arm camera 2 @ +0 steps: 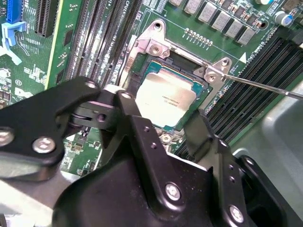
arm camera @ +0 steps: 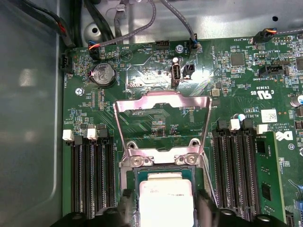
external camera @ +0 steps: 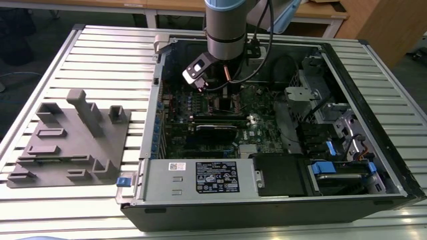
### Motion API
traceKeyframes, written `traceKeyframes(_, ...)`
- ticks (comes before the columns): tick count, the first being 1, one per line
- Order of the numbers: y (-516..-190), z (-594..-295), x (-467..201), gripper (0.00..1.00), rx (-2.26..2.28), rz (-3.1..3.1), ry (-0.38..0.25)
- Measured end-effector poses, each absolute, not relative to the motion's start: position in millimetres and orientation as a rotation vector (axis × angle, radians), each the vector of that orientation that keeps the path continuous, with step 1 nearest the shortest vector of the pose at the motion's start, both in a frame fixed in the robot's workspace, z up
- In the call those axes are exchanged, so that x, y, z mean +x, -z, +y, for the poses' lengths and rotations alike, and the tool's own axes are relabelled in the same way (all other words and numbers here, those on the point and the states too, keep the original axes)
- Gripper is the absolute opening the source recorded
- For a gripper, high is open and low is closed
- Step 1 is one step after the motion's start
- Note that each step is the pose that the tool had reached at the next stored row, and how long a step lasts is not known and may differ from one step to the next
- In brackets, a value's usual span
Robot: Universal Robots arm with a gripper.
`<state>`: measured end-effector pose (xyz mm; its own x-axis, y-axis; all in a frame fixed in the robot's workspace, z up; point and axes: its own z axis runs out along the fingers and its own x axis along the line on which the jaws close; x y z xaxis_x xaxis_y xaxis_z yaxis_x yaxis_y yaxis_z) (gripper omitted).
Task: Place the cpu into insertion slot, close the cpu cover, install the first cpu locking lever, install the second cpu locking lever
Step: 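Place the cpu into insertion slot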
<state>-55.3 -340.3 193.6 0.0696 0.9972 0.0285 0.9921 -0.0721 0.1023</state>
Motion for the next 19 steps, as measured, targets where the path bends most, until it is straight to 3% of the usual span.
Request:
traceKeyframes(3,-193.7,-340.3,-55.3,0.54,2.256,2.101,-0.139)
traceKeyframes(19,-193.7,-339.7,-55.3,0.54,2.256,2.101,-0.140)
